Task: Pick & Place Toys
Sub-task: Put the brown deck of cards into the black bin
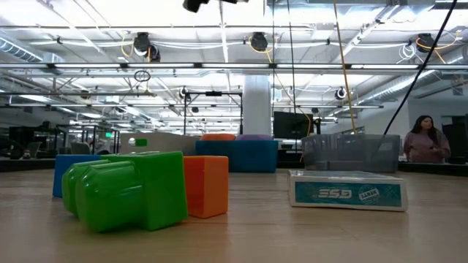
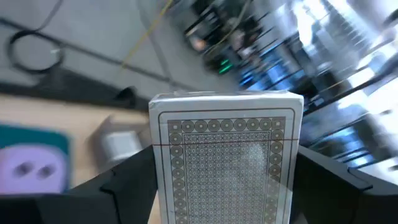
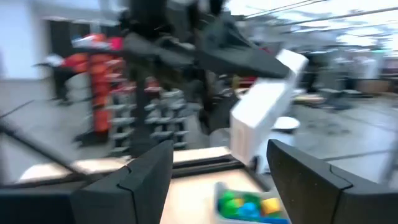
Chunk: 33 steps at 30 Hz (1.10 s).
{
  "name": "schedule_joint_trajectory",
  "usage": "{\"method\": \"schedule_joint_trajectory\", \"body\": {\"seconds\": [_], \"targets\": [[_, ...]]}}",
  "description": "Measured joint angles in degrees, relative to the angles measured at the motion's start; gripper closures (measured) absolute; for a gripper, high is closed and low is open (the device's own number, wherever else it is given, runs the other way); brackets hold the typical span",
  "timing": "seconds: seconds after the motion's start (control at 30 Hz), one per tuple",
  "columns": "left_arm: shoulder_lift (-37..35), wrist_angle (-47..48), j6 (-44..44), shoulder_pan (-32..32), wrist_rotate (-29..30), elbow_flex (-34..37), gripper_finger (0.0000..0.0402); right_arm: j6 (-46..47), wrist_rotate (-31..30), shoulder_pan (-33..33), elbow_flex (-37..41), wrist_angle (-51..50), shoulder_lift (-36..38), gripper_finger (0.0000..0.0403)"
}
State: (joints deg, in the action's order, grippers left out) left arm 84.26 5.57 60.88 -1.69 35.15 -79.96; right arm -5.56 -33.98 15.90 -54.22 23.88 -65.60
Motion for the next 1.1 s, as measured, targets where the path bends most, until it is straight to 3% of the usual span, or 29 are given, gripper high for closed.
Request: {"method": "schedule_joint_trajectory", "body": {"seconds": [0.17,0.53,0.8,1.1], "targets": [[1.2,-8.0,-2.6,1.9,-1.9,-0.1,0.0087,-1.8,-9.7,0.5,0.0,5.3,-0.7,0.0151],[8.1,-24.2,-1.8,5.6,-11.1,-0.1,0.0086,-4.2,-15.9,0.5,0.0,13.8,-4.6,0.0151],[9.2,-25.5,-0.8,6.2,-13.5,0.0,0.0085,-9.3,-24.4,-0.1,0.0,18.4,-5.9,0.0151],[9.2,-27.1,-0.4,6.6,-14.1,0.0,0.0085,-5.9,-24.3,-3.2,0.0,18.3,-6.0,0.0151]]}}
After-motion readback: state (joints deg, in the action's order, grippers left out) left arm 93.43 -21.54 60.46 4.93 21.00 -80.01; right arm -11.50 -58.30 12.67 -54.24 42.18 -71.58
